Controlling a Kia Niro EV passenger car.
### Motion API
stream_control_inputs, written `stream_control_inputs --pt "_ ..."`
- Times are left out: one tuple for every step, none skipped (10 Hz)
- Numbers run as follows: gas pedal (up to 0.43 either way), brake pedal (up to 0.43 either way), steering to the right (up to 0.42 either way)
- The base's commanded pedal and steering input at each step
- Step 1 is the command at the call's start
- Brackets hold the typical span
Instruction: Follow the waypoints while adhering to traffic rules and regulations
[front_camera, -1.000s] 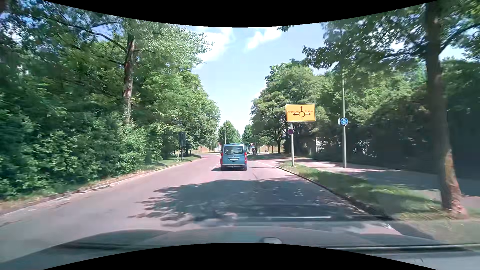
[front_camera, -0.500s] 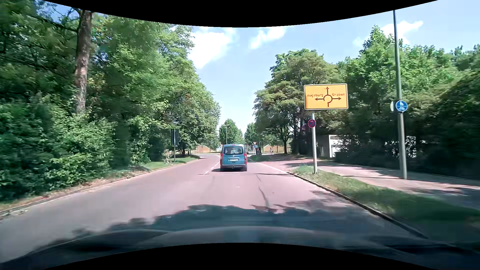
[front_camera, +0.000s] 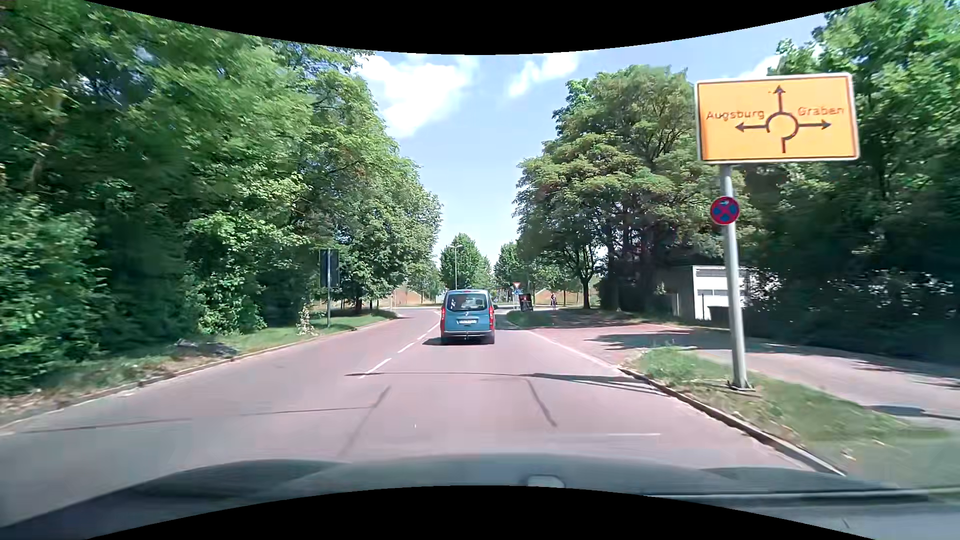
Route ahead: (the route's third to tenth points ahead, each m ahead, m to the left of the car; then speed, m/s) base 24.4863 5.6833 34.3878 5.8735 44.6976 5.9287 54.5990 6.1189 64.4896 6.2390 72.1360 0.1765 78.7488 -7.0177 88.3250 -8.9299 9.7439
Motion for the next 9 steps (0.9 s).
stream_control_inputs --pt "0.11 0.0 -0.015" --pt "0.098 0.0 -0.015" --pt "0.087 0.0 -0.015" --pt "0.087 0.0 -0.015" --pt "0.067 0.0 -0.014" --pt "0.067 0.0 -0.014" --pt "0.059 0.0 -0.015" --pt "0.047 0.0 -0.015" --pt "0.047 0.0 -0.014"
